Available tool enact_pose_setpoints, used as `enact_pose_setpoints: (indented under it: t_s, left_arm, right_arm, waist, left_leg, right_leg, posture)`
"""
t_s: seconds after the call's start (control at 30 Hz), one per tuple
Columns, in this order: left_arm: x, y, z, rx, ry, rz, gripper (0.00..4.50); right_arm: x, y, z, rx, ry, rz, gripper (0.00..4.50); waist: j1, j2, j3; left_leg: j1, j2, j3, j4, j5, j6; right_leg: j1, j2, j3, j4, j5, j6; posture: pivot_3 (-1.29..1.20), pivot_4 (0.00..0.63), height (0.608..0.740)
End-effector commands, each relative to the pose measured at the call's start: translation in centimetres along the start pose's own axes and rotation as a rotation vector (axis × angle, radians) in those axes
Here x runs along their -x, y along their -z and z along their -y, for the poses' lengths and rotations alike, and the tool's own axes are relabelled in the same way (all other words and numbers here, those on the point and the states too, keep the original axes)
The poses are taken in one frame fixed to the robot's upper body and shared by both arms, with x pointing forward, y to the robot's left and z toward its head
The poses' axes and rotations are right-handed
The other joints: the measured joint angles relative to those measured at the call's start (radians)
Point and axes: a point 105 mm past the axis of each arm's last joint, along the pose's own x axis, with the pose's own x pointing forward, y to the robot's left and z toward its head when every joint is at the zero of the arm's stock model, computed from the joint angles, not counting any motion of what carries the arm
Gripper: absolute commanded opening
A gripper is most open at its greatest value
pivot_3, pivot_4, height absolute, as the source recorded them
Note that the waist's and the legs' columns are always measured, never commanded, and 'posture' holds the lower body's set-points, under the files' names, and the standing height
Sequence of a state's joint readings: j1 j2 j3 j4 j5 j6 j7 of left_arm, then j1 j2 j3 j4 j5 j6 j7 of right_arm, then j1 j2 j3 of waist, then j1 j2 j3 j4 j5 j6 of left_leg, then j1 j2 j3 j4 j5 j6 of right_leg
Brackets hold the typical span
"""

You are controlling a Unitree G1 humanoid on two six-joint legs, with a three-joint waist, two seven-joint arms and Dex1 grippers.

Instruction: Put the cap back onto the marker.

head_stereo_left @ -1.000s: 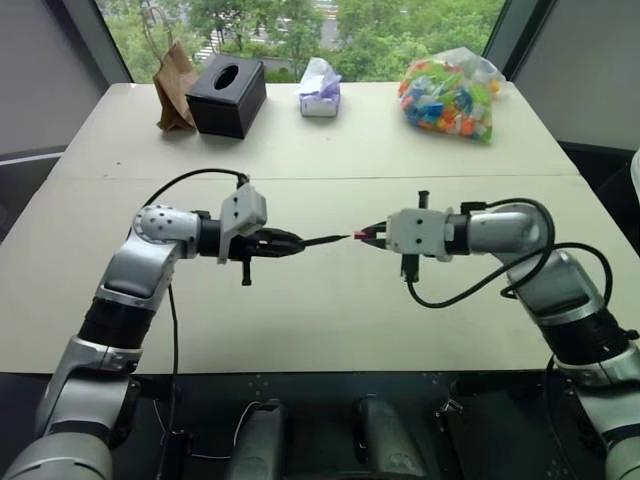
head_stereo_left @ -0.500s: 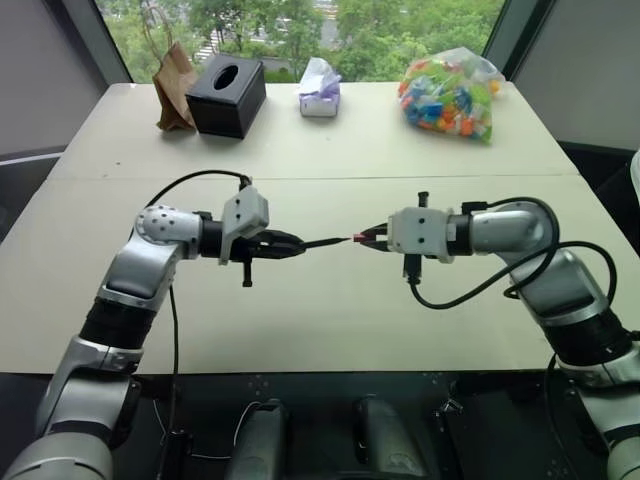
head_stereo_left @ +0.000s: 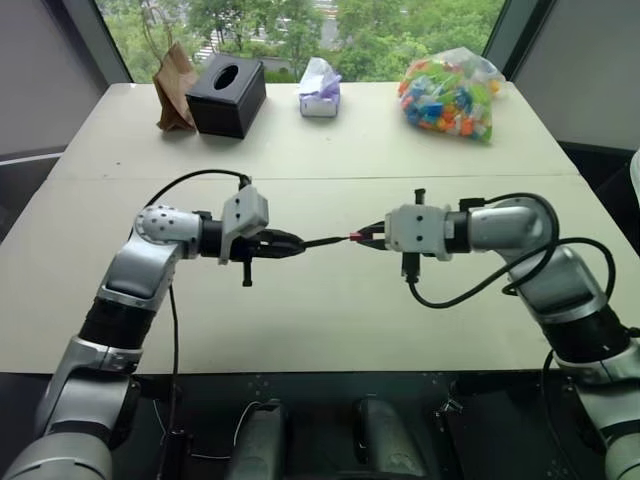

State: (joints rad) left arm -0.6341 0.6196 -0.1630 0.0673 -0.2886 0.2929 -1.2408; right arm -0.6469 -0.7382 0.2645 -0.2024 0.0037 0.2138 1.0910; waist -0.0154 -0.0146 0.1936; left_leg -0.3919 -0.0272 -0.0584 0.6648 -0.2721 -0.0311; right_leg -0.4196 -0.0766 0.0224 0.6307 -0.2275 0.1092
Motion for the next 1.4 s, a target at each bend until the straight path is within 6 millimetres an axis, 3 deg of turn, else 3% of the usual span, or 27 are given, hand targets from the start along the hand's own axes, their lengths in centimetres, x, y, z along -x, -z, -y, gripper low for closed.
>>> enact_pose_setpoints:
  t_s: [0.03,0.37,0.83,1.4]
  left_arm:
    - [-0.1,-1.4,0.2,-0.047,0.005,0.030,0.00]
    - [-0.1,-1.5,0.2,-0.060,-0.006,0.032,0.00]
    - [-0.3,-0.6,0.6,-0.152,0.004,-0.019,0.00]
    - [-0.4,-0.6,0.7,-0.166,0.007,-0.020,0.00]
  right_arm:
    - [-0.2,-1.7,0.6,0.050,0.002,0.056,0.03]
    - [-1.0,-1.2,0.4,0.022,-0.050,0.072,0.03]
    - [0.1,-1.2,-0.8,-0.207,-0.311,0.102,0.03]
    - [-1.5,-1.7,-1.3,-0.302,-0.310,0.110,0.03]
  waist:
    - [0.000,0.000,0.000]
    - [0.000,0.000,0.000]
    - [0.000,0.000,0.000]
    - [0.000,0.000,0.000]
  left_leg:
    - [0.000,0.000,0.000,0.000,0.000,0.000]
    - [0.000,0.000,0.000,0.000,0.000,0.000]
    - [0.000,0.000,0.000,0.000,0.000,0.000]
    - [0.000,0.000,0.000,0.000,0.000,0.000]
  right_leg:
    - [0.000,0.000,0.000,0.000,0.000,0.000]
    - [0.000,0.000,0.000,0.000,0.000,0.000]
    - [0.000,0.000,0.000,0.000,0.000,0.000]
    - [0.000,0.000,0.000,0.000,0.000,0.000]
  posture:
    - [0.00,0.150,0.740]
    - [0.00,0.150,0.740]
    - [0.00,0.150,0.740]
    - [0.00,0.150,0.740]
